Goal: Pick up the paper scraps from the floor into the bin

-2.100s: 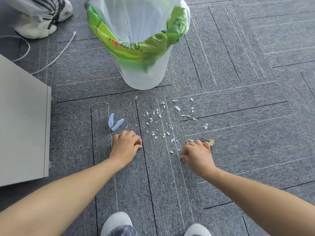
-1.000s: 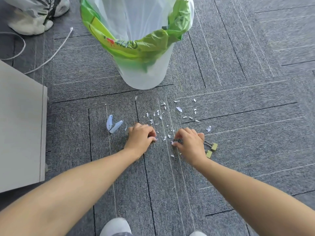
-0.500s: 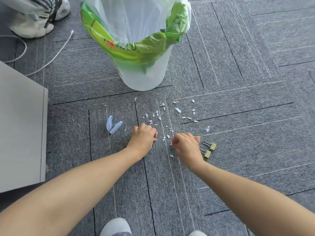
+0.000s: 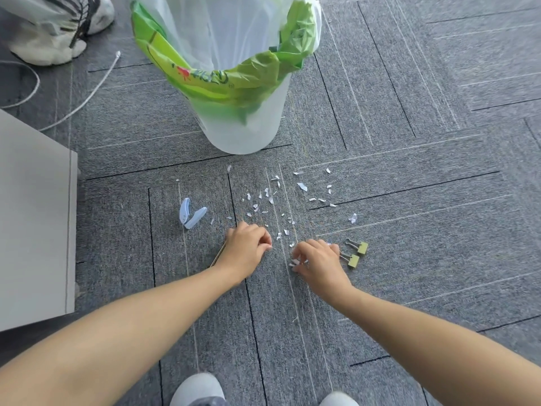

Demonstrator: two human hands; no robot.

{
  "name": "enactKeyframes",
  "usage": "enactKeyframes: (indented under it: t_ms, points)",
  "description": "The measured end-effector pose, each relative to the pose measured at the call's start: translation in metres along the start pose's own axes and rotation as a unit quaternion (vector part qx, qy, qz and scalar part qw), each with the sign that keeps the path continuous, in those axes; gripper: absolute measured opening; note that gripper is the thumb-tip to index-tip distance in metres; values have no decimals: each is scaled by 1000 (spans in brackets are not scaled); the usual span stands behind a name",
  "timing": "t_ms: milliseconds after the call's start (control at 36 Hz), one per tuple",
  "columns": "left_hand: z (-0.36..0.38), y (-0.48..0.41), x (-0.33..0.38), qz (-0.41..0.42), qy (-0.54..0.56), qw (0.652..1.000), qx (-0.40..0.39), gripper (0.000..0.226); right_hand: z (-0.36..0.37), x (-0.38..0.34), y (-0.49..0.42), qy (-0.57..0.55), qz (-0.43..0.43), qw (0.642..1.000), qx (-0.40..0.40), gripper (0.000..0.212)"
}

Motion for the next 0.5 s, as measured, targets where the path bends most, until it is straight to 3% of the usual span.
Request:
enactKeyframes:
  t_ms: [500]
  points:
    - [5,-19,15,-3,15,1000,19,8,8,-6,-5,28,-26,999,-4,4]
Point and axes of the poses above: each hand's wrist, its own y-axis away from the middle knuckle, its own z-axis out of the palm, x = y × z, the point moved 6 cm from there along -y, towards the middle knuckle, and after that the axes turned 12 degrees about -z, right-handed, at the moved point
